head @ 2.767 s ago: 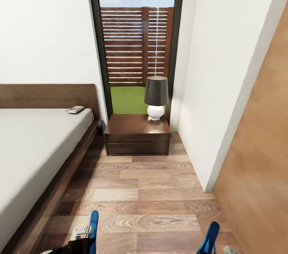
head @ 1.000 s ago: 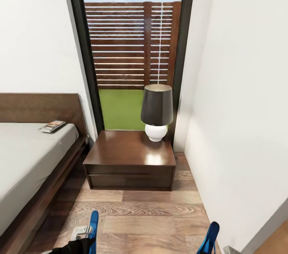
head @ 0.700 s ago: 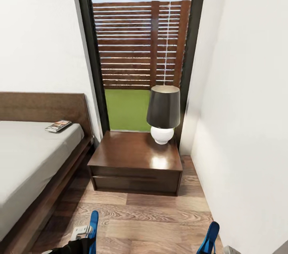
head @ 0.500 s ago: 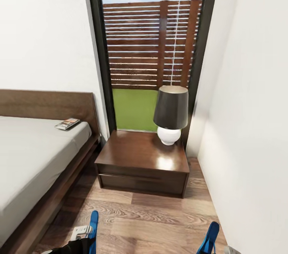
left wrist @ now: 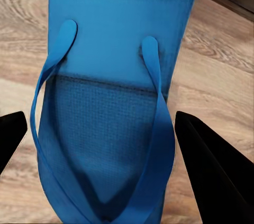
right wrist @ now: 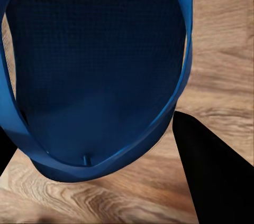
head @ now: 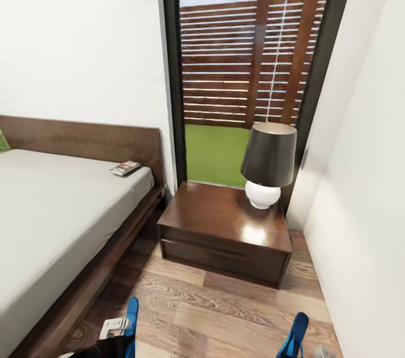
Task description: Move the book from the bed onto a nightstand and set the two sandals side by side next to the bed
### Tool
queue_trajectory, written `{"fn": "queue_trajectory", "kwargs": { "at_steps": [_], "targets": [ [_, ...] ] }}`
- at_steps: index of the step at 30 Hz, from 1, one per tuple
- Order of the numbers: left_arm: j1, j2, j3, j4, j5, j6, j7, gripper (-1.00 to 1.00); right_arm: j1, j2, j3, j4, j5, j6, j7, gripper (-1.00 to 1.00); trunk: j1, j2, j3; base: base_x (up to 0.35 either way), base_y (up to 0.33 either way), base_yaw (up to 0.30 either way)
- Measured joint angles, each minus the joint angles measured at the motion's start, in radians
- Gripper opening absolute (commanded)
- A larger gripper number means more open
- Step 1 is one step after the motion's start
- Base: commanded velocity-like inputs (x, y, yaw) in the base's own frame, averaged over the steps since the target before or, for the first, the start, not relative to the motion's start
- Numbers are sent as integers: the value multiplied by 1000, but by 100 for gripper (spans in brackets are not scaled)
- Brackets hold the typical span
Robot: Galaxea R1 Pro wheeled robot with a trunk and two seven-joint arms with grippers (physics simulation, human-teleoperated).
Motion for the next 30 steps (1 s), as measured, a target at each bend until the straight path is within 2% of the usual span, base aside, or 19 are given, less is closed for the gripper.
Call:
{"fn": "queue_trajectory", "kwargs": {
  "at_steps": [11,30],
  "targets": [
    [0,-12,1,0,1,0,4,-100,0,0,0,0,0,0,0,-100,0,0,0,0,0,293],
    [0,-13,0,0,0,0,5,-100,0,0,-1,0,-1,0,0,-100,0,0,0,-13,0,293]
  ]
}}
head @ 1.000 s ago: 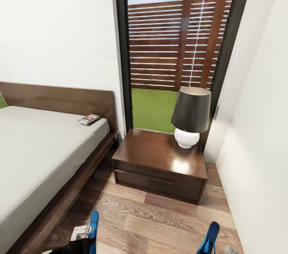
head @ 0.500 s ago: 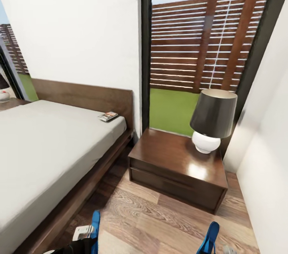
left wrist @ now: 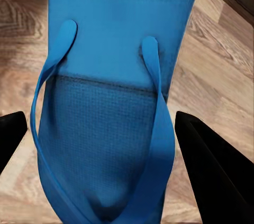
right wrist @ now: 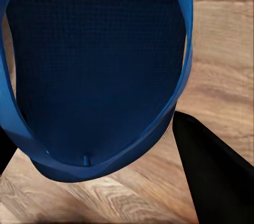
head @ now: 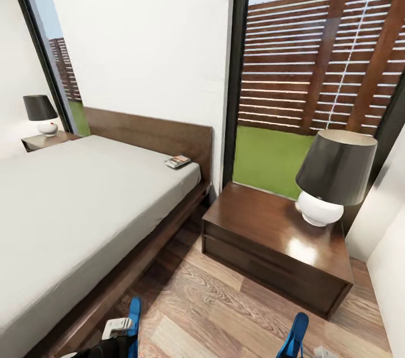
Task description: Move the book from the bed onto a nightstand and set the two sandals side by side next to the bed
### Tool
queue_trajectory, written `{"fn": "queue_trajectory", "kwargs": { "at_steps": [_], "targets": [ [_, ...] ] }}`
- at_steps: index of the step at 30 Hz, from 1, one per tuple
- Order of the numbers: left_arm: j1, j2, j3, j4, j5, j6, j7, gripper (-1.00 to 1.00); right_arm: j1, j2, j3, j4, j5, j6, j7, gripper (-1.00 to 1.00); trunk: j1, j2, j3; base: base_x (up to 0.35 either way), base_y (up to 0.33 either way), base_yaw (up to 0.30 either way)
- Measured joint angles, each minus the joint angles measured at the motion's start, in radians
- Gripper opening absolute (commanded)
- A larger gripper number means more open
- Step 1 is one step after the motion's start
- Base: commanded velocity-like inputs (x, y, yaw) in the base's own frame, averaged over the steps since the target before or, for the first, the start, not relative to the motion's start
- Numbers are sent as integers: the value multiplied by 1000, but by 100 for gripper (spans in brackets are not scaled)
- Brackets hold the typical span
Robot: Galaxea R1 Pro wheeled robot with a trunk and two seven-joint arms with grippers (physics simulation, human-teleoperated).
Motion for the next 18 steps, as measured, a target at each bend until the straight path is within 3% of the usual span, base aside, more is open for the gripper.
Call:
{"fn": "queue_trajectory", "kwargs": {
  "at_steps": [9,18],
  "targets": [
    [0,-4,-1,0,0,0,0,-100,0,0,0,0,0,0,0,-100,0,0,0,-149,0,293],
    [0,-8,1,0,1,0,0,-100,0,0,0,0,0,0,0,-100,0,0,0,-20,0,293]
  ]
}}
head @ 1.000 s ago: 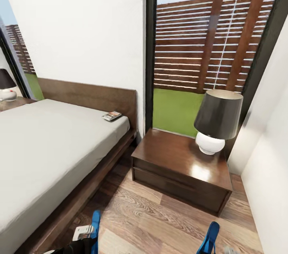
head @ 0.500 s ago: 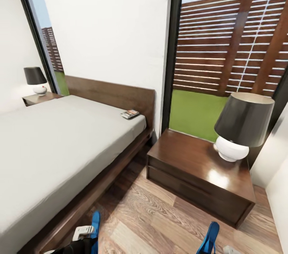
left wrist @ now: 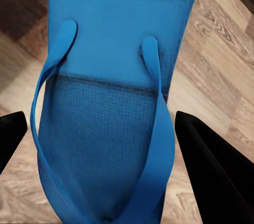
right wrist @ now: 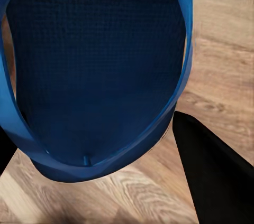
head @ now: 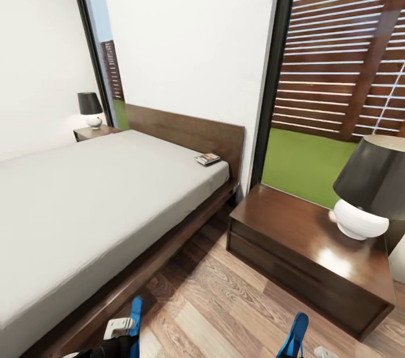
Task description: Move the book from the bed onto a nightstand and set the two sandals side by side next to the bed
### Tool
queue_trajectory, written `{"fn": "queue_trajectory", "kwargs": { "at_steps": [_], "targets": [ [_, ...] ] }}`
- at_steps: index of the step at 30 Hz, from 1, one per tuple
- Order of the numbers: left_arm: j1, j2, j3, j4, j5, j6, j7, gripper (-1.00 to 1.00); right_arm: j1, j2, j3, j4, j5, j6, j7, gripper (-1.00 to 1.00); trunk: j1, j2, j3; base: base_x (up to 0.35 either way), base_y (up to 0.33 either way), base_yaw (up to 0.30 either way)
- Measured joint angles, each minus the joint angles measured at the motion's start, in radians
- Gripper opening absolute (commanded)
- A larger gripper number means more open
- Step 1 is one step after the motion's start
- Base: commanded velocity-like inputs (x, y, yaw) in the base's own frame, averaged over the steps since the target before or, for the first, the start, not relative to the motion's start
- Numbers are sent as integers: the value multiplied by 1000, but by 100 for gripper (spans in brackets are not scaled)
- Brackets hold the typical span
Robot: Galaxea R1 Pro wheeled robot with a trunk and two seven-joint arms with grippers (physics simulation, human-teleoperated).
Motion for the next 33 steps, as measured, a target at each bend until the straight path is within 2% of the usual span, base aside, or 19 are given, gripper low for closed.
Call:
{"fn": "queue_trajectory", "kwargs": {
  "at_steps": [33],
  "targets": [
    [0,0,0,0,0,0,0,-100,0,0,1,0,1,0,0,-100,0,0,0,0,0,293]
  ]
}}
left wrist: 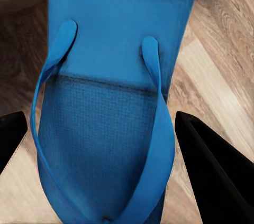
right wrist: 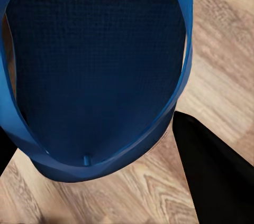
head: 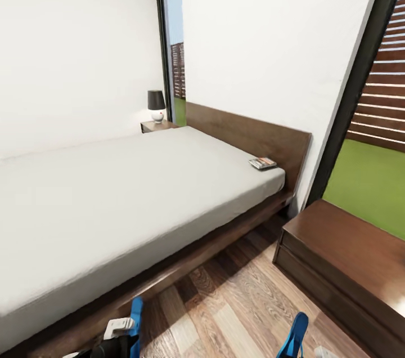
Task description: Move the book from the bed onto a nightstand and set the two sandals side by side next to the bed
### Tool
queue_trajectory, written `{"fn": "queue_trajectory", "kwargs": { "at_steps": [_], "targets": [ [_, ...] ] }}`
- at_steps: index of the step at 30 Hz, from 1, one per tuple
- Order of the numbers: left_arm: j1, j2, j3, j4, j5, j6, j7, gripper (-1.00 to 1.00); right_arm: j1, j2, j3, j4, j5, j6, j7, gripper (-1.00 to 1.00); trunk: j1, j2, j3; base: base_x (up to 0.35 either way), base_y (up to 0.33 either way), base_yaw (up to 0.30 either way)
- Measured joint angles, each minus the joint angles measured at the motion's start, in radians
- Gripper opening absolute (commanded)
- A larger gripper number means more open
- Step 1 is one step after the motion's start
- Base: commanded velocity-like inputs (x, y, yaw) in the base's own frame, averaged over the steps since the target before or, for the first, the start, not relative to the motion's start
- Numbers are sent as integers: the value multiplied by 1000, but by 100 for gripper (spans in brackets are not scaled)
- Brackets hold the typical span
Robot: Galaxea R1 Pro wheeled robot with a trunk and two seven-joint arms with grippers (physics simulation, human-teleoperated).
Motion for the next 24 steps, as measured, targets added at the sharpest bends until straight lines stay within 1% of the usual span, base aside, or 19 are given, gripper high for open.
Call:
{"fn": "queue_trajectory", "kwargs": {
  "at_steps": [24],
  "targets": [
    [0,0,0,0,0,0,0,-100,0,0,0,0,0,0,0,-100,0,0,0,0,0,293]
  ]
}}
